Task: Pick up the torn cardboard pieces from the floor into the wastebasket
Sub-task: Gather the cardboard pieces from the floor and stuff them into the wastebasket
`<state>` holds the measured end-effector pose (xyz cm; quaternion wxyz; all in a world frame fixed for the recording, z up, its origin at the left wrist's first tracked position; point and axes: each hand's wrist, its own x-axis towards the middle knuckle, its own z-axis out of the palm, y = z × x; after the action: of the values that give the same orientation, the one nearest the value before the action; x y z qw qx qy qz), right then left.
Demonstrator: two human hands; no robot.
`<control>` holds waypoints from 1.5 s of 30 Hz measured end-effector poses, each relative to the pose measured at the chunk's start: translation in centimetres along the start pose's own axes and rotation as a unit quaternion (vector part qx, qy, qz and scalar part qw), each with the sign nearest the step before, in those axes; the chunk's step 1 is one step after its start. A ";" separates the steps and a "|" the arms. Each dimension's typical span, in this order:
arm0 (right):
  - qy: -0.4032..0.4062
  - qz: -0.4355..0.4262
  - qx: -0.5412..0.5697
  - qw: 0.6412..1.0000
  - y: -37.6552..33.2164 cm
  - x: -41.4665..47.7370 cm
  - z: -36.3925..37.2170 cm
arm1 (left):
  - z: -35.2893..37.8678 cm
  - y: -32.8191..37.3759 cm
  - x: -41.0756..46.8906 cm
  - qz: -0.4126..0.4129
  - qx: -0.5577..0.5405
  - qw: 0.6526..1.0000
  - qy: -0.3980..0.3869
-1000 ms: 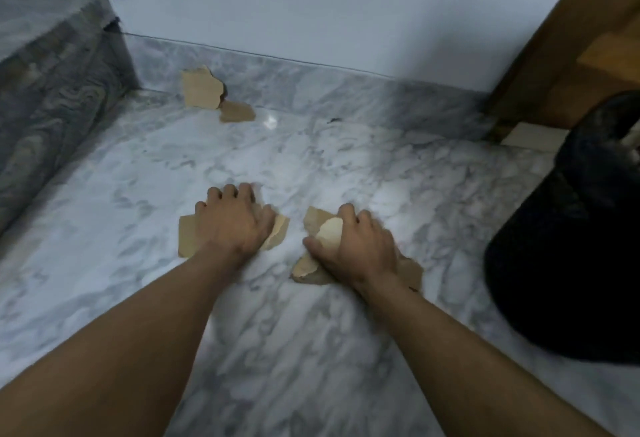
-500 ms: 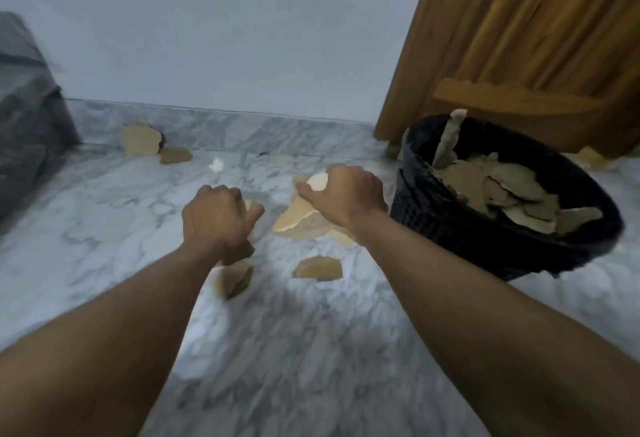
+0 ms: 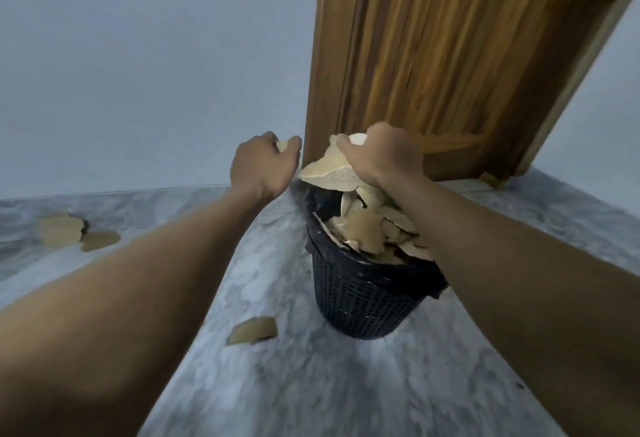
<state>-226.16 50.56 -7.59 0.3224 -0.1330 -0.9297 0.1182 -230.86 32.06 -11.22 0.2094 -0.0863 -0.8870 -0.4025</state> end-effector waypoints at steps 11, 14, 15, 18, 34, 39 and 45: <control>-0.106 0.067 -0.011 0.992 8.7 0.0 0.8 | 7.8 2.2 -2.3 0.028 -0.105 0.993 -0.037; -0.040 0.036 0.055 0.997 5.2 -1.1 1.3 | 5.2 -2.5 -4.1 0.006 -0.093 0.995 0.022; -0.023 0.016 0.083 0.996 3.5 -1.8 1.6 | 4.4 -4.8 -5.1 0.000 -0.069 0.997 0.027; -0.012 -0.055 0.165 0.985 -1.6 -4.8 3.3 | 2.0 -13.1 -9.2 -0.014 0.025 1.000 -0.009; -0.457 -0.024 0.060 0.887 -9.3 -26.0 26.8 | -1.3 -34.1 -20.3 -0.102 0.319 0.925 -0.179; -0.415 -0.081 0.184 0.887 -16.3 -24.1 32.6 | -3.7 -39.3 -15.8 -0.118 0.336 0.931 -0.082; -0.393 -0.110 0.236 0.882 -24.1 -19.8 38.7 | -5.4 -45.3 -11.1 -0.133 0.349 0.927 -0.023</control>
<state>-239.68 16.34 -41.05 -0.0366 0.1079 -0.9332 0.3409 -233.84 -1.75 -43.62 0.1502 0.1014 -0.9793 -0.0897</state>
